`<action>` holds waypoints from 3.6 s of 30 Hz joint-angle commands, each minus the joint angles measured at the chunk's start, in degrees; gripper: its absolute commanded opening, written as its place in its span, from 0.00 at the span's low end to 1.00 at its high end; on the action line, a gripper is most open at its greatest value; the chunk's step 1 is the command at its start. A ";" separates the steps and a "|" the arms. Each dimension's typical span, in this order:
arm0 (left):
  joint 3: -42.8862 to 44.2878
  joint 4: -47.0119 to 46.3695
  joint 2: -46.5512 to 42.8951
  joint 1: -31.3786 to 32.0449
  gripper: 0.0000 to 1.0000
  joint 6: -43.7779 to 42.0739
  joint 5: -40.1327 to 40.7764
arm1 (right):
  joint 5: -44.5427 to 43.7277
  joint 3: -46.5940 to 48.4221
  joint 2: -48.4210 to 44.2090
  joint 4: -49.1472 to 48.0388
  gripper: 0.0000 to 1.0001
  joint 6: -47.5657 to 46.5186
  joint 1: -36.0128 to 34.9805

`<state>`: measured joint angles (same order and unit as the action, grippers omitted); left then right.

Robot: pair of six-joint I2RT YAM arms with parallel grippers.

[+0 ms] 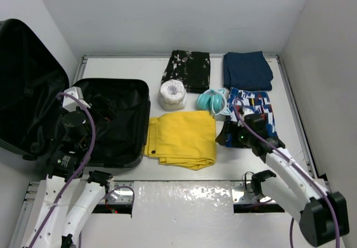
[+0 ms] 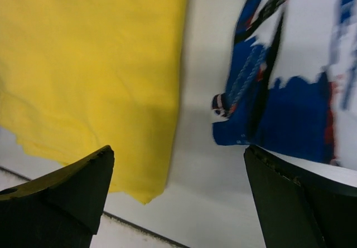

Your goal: Pack the luggage

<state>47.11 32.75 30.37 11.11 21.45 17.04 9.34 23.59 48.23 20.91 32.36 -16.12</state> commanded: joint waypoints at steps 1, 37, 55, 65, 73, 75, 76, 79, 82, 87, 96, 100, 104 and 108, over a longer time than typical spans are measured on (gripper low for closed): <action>-0.27 -2.87 0.48 0.66 1.00 -0.45 -1.21 | 3.49 -1.71 3.79 -12.54 0.95 4.20 -4.35; -0.62 -3.57 3.55 1.19 1.00 -1.15 -4.20 | -1.95 -5.25 21.41 -32.97 0.00 9.41 -13.32; 0.26 -2.61 2.42 1.10 0.99 1.31 -1.05 | -17.70 40.43 24.62 6.42 0.00 -18.28 -27.73; 1.75 -0.50 -0.92 1.10 0.98 4.37 4.49 | -19.18 70.16 39.99 16.88 0.00 -29.18 -38.62; 5.18 6.18 -7.77 1.10 0.99 12.72 19.07 | -19.63 97.06 52.22 20.40 0.00 -39.12 -45.92; 6.05 7.50 -9.62 1.10 0.99 13.87 23.98 | -19.45 102.43 55.21 20.14 0.00 -40.35 -47.59; 6.41 7.94 -10.50 1.10 0.99 14.40 24.79 | -19.10 103.31 55.83 19.62 0.00 -40.71 -48.04; 8.34 8.03 -14.80 1.10 0.99 13.80 25.59 | -13.84 103.85 57.24 15.59 0.00 -41.15 -49.09; 10.97 8.64 -16.83 1.10 0.99 12.31 25.68 | -7.43 103.32 58.64 12.59 0.00 -40.36 -49.97; 14.14 10.58 -17.98 1.10 0.99 10.89 26.12 | -1.18 104.37 61.11 9.24 0.00 -44.31 -53.92; 13.62 11.98 -20.96 1.10 0.99 10.89 26.03 | 9.01 104.73 61.81 4.24 0.00 -48.62 -56.74; 12.65 12.07 -22.02 1.10 0.99 11.07 25.94 | 10.26 107.26 62.77 2.74 0.00 -48.88 -57.01; 13.27 12.77 -22.99 1.10 0.99 11.07 25.85 | 7.19 109.03 62.60 0.28 0.00 -50.81 -57.01; 14.85 13.48 -23.08 1.19 0.99 10.89 24.71 | 5.86 110.70 62.69 -1.57 0.00 -52.22 -57.01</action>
<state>60.45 46.48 7.77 11.66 33.23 42.72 14.83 128.84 113.95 33.89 -16.32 -72.64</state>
